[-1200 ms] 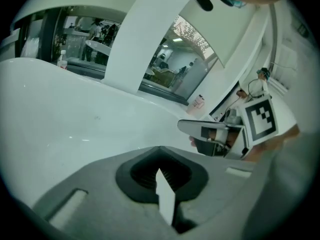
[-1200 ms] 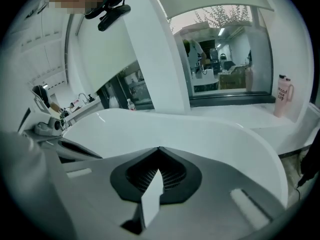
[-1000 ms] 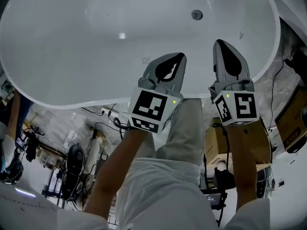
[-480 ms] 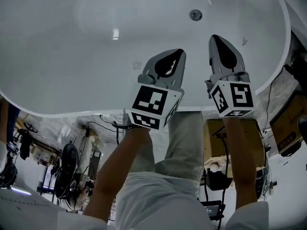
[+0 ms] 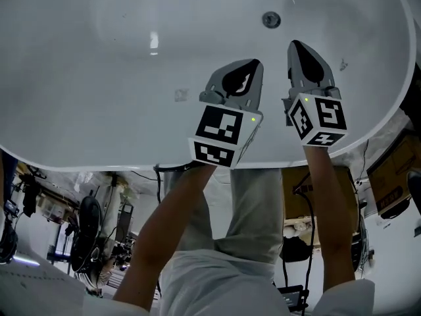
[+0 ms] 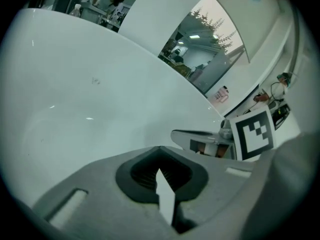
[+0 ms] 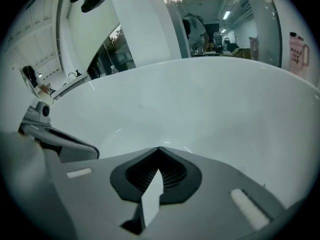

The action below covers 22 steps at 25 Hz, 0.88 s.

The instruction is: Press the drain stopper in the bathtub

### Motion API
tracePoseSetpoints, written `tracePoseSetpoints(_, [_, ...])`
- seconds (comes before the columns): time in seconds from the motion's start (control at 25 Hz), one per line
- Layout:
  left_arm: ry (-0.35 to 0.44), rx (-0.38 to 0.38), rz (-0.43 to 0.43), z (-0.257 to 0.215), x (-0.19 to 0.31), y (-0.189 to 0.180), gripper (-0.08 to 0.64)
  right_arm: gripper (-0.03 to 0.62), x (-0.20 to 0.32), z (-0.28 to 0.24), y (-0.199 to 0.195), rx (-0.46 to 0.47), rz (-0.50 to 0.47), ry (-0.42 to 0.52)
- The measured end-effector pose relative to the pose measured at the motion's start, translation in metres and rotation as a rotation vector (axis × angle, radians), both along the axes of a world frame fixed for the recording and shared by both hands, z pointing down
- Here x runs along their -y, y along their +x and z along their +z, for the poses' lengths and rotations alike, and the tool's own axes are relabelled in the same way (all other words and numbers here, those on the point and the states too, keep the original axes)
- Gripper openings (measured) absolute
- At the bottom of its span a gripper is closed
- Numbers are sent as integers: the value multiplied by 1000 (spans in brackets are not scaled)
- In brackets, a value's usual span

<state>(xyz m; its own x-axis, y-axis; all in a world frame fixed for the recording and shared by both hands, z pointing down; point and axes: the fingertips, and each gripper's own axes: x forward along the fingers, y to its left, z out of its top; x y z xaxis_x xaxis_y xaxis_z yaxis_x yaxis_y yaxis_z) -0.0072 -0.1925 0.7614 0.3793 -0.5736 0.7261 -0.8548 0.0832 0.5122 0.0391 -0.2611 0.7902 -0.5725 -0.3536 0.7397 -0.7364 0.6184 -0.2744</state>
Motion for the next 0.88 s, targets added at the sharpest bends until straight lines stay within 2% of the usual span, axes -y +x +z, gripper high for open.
tracePoseSetpoints(0.16, [-19,12,-26,32,3,0,-2,2,1,38,2,-20,8,-30])
tracePoseSetpoints(0.36, [-22,20,13,68,3,11,-2,2,2,79,5,-63,-21,-34])
tracePoseSetpoints(0.72, [-57,4,31,130,-6,27,-2,2,3,163,14,-124,-85,-86])
tracePoseSetpoints(0.88, [-64,19,30,154,-5,23,-2,2,6,194,19,-156,-99,-104])
